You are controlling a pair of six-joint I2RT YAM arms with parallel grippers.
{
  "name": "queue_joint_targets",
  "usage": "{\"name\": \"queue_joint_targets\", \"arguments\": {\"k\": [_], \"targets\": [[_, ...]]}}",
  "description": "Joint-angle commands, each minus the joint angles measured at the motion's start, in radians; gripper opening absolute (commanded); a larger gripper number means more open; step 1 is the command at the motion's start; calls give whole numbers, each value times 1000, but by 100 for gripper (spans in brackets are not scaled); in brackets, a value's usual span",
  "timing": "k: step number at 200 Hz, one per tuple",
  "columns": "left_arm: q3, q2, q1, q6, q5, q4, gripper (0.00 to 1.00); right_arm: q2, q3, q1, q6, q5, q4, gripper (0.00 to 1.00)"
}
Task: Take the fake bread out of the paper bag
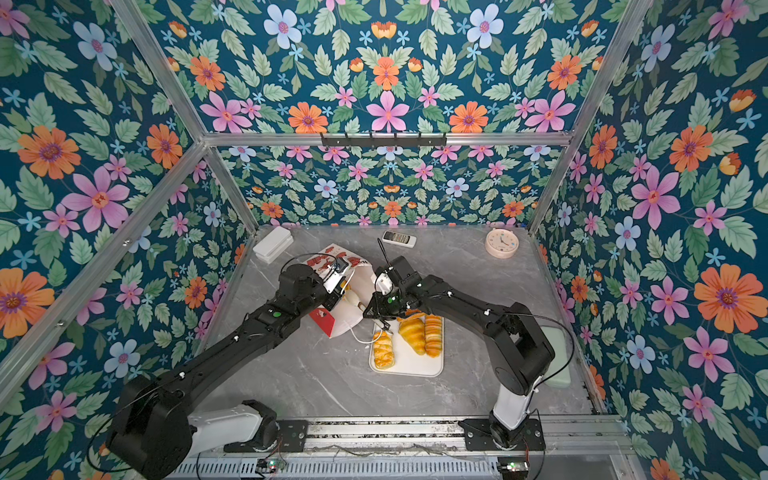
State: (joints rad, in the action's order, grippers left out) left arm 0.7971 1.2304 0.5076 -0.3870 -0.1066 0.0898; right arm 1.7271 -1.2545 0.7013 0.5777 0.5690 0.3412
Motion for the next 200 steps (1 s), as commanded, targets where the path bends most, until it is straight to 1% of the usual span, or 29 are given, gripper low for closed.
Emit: {"name": "queue_joint_targets", "arguments": {"k": [1, 32, 34, 40, 59, 73, 91, 104, 109, 124, 146, 171, 191, 200], "targets": [[7, -5, -1, 2, 2, 23, 0, -30, 9, 0, -43, -1, 32, 18], [10, -2, -1, 0, 4, 19, 0, -60, 9, 0, -81, -43, 127, 18], [10, -2, 0, 0, 4, 19, 0, -92, 8, 0, -82, -46, 134, 18], [11, -2, -1, -1, 4, 19, 0, -104, 4, 0, -90, -56, 151, 19], [10, -2, -1, -3, 8, 19, 0, -135, -14, 1, -120, -105, 215, 19], [10, -2, -1, -3, 9, 18, 0, -147, -19, 0, -135, -141, 231, 19], [13, 3, -1, -4, 11, 18, 0, -111, -50, 0, -166, -186, 273, 19], [17, 9, -1, -6, 12, 15, 0, -78, -75, 0, -185, -184, 283, 20], [19, 12, -1, -6, 10, 13, 0, -34, -82, 0, -186, -182, 281, 20], [24, 18, -1, -6, 3, 10, 0, 15, -109, 1, -190, -184, 276, 20], [25, 28, 2, -7, -4, 4, 0, 50, -135, 0, -183, -187, 248, 20], [24, 38, 0, -6, -11, 5, 0, 92, -177, 1, -187, -184, 232, 25], [21, 43, 0, -4, -17, 10, 0, 117, -195, 0, -193, -167, 217, 32], [19, 44, 0, -1, -19, 11, 0, 119, -193, 0, -189, -154, 209, 36]]}}
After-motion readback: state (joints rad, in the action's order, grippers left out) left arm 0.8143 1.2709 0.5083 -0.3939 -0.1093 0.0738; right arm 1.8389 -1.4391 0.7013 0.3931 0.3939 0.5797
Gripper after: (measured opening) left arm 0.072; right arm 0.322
